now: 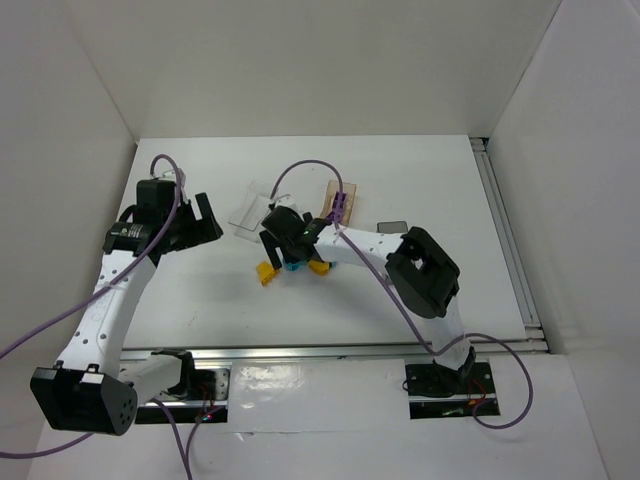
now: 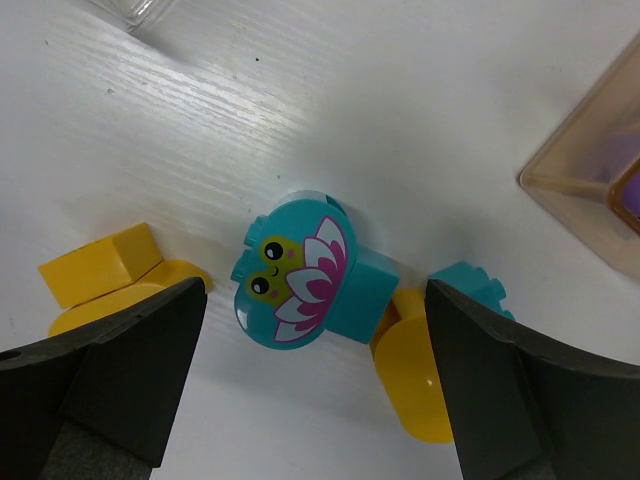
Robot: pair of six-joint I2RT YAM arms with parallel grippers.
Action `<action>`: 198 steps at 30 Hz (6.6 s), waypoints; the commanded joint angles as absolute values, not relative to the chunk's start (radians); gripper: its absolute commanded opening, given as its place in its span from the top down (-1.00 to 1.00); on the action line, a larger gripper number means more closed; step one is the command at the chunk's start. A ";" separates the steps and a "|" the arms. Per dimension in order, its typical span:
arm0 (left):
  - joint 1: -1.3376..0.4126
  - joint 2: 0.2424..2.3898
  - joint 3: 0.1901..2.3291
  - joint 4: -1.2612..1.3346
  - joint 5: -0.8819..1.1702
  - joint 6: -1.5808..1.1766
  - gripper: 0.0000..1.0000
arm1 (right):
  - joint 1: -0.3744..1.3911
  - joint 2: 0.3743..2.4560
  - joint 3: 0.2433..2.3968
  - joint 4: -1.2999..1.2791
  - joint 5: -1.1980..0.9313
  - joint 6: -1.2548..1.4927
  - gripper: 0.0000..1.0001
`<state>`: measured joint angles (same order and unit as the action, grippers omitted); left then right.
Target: Sort the legos into containers by color
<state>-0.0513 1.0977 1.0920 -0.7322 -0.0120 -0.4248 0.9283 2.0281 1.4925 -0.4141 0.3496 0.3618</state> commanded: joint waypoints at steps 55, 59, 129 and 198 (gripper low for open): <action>-0.081 1.127 1.083 -0.681 0.048 -0.457 -0.85 | 1.005 1.572 1.015 -0.310 0.391 0.414 -1.00; -0.091 1.140 1.083 -0.681 0.048 -0.466 -0.85 | 1.005 1.610 1.057 -0.339 0.422 0.328 -1.00; -0.314 0.954 0.282 0.497 0.460 -1.091 -0.88 | 0.853 1.640 1.192 -0.224 0.262 0.818 -0.24; -0.555 1.365 0.583 0.385 0.117 -0.919 1.00 | 0.584 1.520 1.051 -0.083 0.003 0.897 -0.22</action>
<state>-0.5491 1.3605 0.5434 0.4030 0.1528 -0.9413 0.5789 1.5196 1.0069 -0.1120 -0.0151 0.9150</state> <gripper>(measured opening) 0.425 0.713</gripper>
